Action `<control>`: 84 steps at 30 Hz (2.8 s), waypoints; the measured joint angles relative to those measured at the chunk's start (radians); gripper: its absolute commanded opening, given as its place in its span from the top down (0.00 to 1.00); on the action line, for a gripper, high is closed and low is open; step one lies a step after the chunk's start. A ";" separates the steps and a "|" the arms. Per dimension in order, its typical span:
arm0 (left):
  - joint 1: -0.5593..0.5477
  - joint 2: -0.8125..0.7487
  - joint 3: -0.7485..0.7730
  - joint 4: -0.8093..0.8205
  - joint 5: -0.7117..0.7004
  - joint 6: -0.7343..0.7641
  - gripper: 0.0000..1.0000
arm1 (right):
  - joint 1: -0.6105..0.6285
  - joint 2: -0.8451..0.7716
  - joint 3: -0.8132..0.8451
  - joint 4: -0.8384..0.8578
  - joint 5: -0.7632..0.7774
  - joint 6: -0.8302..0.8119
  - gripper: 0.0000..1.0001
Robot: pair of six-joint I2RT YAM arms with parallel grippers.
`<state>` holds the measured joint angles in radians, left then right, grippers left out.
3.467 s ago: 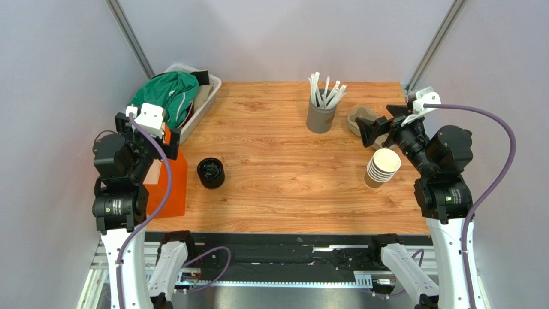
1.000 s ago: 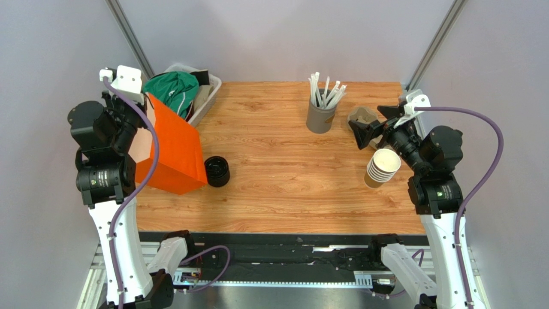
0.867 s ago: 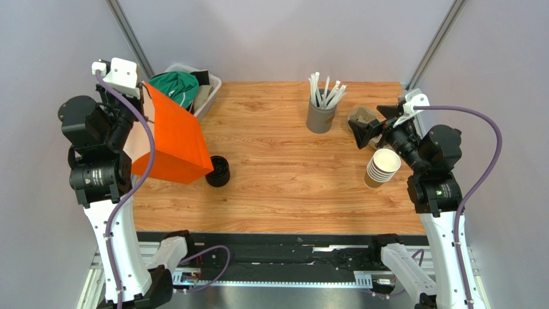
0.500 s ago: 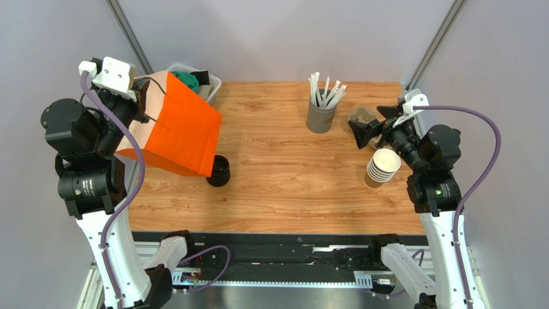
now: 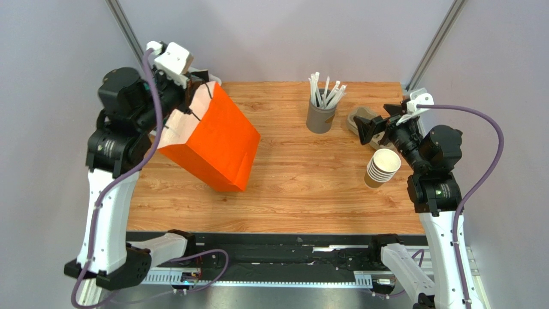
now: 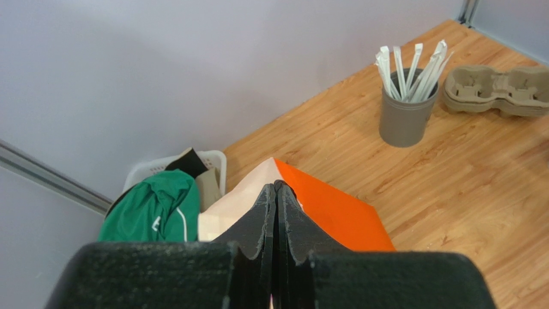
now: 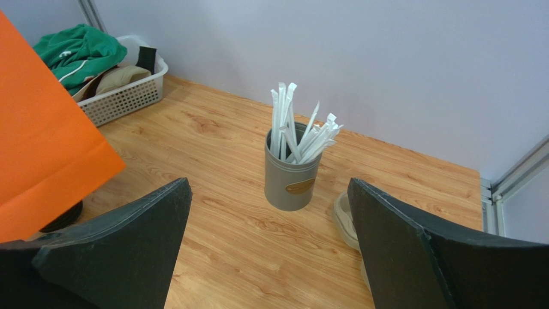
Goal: Pack the takeout coffee
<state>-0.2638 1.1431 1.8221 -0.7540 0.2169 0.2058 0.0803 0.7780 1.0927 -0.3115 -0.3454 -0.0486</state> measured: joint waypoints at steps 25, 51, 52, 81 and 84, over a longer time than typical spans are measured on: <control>-0.502 0.428 0.126 0.056 -0.568 0.006 1.00 | -0.025 0.038 -0.016 0.026 0.109 0.003 0.01; -0.695 0.586 0.180 0.090 -0.663 0.047 0.54 | -0.027 0.036 -0.016 0.026 0.136 -0.003 0.01; -0.700 0.586 0.182 0.089 -0.658 0.050 0.46 | -0.027 0.037 -0.016 0.026 0.138 -0.004 0.01; -0.506 0.204 0.055 0.141 -0.611 0.150 0.05 | -0.029 0.472 0.227 -0.057 0.447 0.142 0.06; -0.467 0.070 -0.139 0.188 -0.593 0.160 0.04 | -0.031 0.621 0.357 -0.128 0.479 0.175 0.09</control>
<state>-0.7307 1.2129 1.6829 -0.5655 -0.3759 0.3660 0.0498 1.3991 1.4498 -0.4393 0.1337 0.1268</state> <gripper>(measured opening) 0.954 0.939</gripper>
